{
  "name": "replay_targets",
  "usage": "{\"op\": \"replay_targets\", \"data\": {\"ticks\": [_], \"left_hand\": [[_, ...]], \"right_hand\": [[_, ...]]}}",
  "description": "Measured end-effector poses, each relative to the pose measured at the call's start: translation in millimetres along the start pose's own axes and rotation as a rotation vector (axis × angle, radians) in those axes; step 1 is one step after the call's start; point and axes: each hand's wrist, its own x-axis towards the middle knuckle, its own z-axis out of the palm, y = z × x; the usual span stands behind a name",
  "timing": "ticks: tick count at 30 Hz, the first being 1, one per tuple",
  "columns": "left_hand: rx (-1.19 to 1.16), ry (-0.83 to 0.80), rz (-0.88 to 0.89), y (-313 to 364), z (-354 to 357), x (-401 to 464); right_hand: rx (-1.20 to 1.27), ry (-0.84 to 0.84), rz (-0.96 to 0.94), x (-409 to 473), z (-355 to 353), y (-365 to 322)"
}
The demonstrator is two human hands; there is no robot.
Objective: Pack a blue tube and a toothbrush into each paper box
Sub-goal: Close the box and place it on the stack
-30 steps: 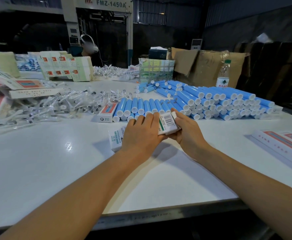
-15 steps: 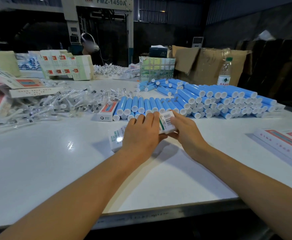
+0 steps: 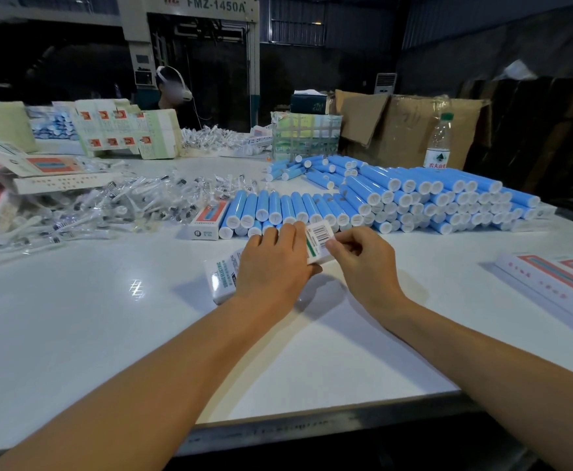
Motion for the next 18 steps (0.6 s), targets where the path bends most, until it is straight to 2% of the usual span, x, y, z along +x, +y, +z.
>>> {"op": "replay_targets", "data": {"ticks": [5, 12, 18], "left_hand": [[-0.016, 0.004, 0.028, 5.1, -2.6, -1.7], [0.066, 0.012, 0.091, 7.5, -7.8, -7.3], [-0.038, -0.016, 0.006, 2.1, -7.5, -0.2]], "right_hand": [[0.102, 0.016, 0.088, 5.4, 0.8, -1.8], [-0.096, 0.011, -0.051, 2.7, 1.5, 0.4], [0.093, -0.018, 0.077, 4.6, -0.8, -2.7]]}}
